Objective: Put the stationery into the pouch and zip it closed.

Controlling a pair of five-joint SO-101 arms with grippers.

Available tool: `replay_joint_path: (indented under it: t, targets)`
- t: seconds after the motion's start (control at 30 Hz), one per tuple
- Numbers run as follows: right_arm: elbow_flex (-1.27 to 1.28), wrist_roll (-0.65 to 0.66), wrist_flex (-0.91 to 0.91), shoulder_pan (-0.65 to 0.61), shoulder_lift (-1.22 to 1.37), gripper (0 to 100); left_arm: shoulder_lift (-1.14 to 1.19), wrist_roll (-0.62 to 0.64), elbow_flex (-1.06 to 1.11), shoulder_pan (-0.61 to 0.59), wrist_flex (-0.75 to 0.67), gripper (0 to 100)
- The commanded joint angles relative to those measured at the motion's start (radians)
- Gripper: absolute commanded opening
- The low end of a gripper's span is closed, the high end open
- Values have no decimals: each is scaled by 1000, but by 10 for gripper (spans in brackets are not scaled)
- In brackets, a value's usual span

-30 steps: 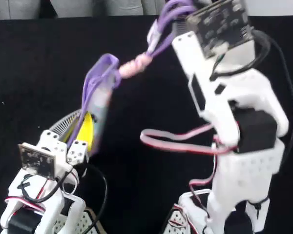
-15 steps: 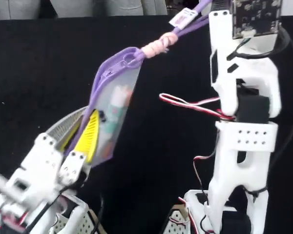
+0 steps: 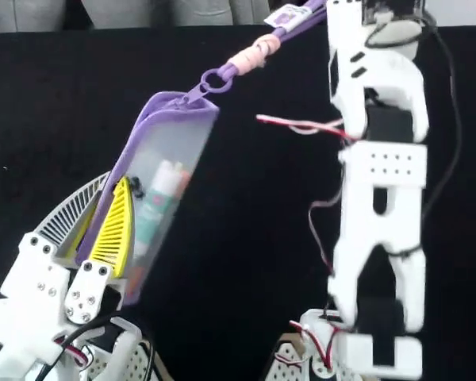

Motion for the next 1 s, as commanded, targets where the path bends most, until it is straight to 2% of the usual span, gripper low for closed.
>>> replay_joint_path:
  t: [0.0, 0.1, 0.2, 0.3, 0.4, 0.5, 0.57, 0.73, 0.87, 0.97]
  targets:
    - [-114, -21, -21, 92, 165, 11, -17, 35, -170, -30, -41, 27]
    - [-162, -21, -21, 92, 249, 11, -17, 35, -189, -39, -80, 27]
    - [-199, -20, -21, 94, 320, 11, -17, 41, -189, -142, -141, 27]
    - [-226, -20, -20, 107, 367, 11, -17, 121, -165, -245, -181, 27]
    - [-263, -20, 31, 103, 372, 11, -15, 149, -116, -275, -181, 28]
    - [-328, -28, 121, 83, 363, 11, -15, 141, -28, -231, -189, 30]
    - [-378, -28, 206, 61, 341, 11, -15, 91, 21, -188, -178, 30]
    - [-467, -29, 336, -11, 271, 11, -15, -26, 93, -38, -38, 30]
    - [-521, -20, 365, -107, 216, 11, -15, -34, 101, 38, 71, 30]
    - [-604, -18, 405, -166, 160, 11, -15, -34, 97, 44, 104, 58]
